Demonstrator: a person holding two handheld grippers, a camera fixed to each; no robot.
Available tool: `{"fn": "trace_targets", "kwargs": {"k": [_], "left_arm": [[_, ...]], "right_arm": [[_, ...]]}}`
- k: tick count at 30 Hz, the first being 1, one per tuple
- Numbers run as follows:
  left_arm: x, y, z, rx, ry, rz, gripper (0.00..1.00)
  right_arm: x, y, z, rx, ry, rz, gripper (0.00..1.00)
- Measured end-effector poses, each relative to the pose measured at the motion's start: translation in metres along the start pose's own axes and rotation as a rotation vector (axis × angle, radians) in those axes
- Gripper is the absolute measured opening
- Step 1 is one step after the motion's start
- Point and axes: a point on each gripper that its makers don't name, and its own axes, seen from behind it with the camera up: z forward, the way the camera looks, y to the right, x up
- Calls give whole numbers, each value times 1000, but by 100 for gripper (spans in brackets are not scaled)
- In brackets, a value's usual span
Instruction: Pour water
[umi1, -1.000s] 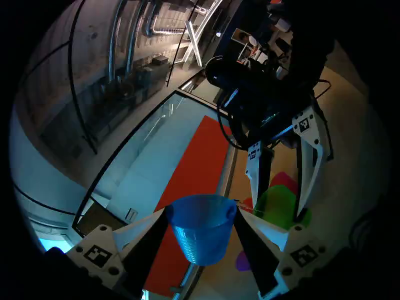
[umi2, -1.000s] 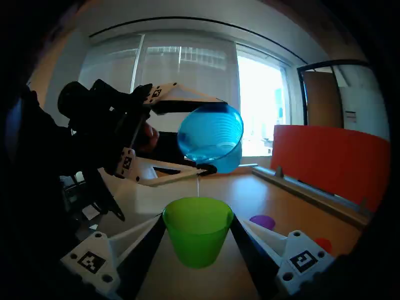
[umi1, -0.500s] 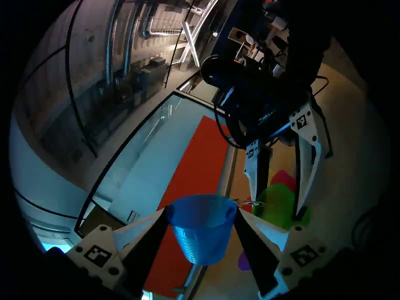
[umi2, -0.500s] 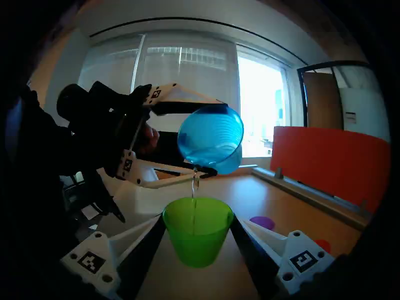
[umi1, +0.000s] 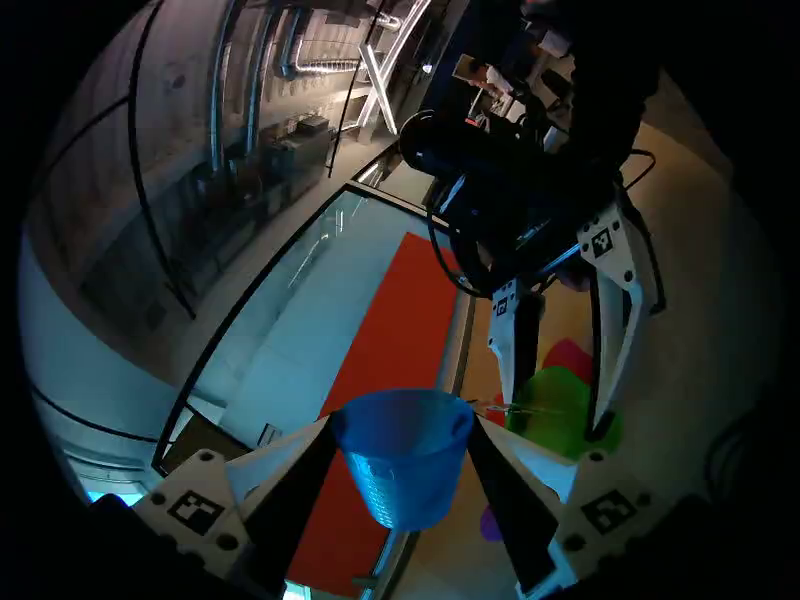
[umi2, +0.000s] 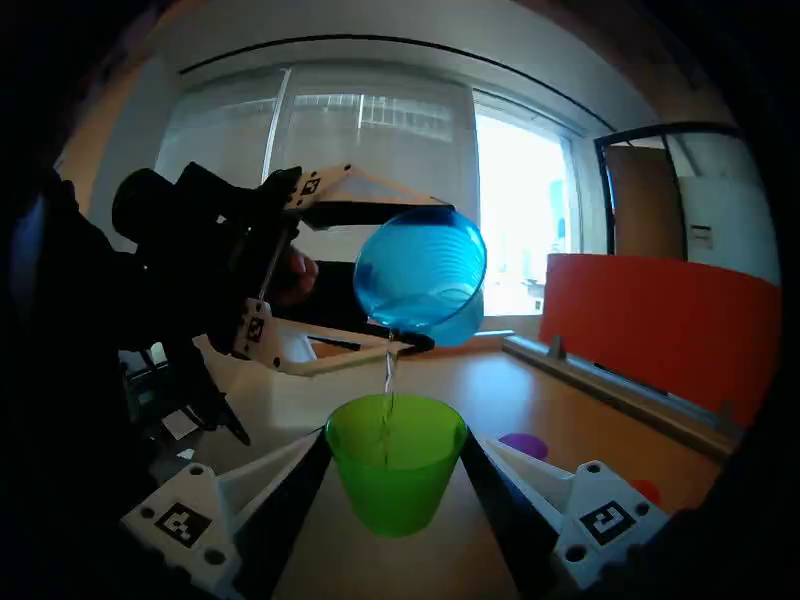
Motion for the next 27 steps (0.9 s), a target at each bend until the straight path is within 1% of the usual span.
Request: {"fn": "trace_targets", "kwargs": {"k": [27], "left_arm": [[1, 1, -1, 1, 2, 48, 88]], "right_arm": [[1, -1, -1, 2, 1, -10, 93]]}}
